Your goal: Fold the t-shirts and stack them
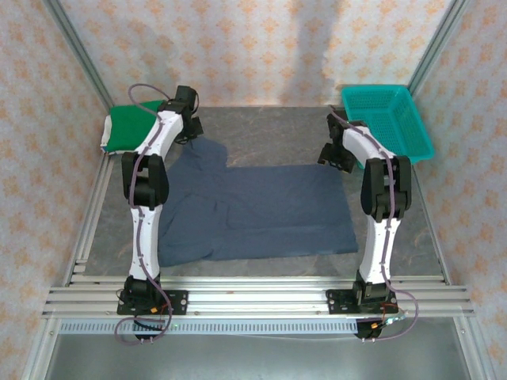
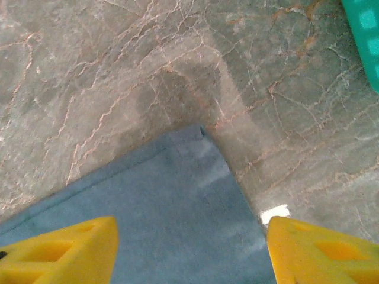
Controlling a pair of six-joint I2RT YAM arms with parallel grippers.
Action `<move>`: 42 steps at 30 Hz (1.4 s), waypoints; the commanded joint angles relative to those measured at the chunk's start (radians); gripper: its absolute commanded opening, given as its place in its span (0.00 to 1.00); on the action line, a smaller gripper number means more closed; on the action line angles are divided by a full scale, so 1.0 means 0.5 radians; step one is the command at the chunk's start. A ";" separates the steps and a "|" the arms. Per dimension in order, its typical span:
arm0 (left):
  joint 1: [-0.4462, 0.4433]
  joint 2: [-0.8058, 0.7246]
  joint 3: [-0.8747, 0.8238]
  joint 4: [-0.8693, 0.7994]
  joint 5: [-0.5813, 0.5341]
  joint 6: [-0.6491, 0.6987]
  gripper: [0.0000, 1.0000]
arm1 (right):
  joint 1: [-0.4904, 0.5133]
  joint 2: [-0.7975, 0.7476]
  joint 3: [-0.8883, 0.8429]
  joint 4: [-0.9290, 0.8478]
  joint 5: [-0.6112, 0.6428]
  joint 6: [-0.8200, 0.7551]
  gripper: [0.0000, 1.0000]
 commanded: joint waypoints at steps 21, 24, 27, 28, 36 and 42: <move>-0.048 -0.250 -0.090 -0.065 0.014 0.048 0.00 | -0.002 0.290 0.170 0.105 0.325 0.294 0.52; -0.057 -0.277 -0.112 -0.066 0.019 0.047 0.00 | -0.002 0.322 0.190 0.115 0.330 0.296 0.48; -0.058 -0.305 -0.130 -0.068 0.022 0.047 0.00 | -0.002 0.352 0.206 0.129 0.321 0.297 0.39; -0.061 -0.315 -0.137 -0.074 0.023 0.050 0.00 | -0.002 0.366 0.215 0.121 0.323 0.297 0.34; -0.072 -0.440 -0.181 -0.075 0.095 0.058 0.00 | -0.002 0.193 0.098 0.291 0.373 0.280 0.01; -0.093 -0.570 -0.286 -0.066 0.164 0.061 0.00 | 0.001 -0.009 -0.039 0.415 0.328 0.222 0.00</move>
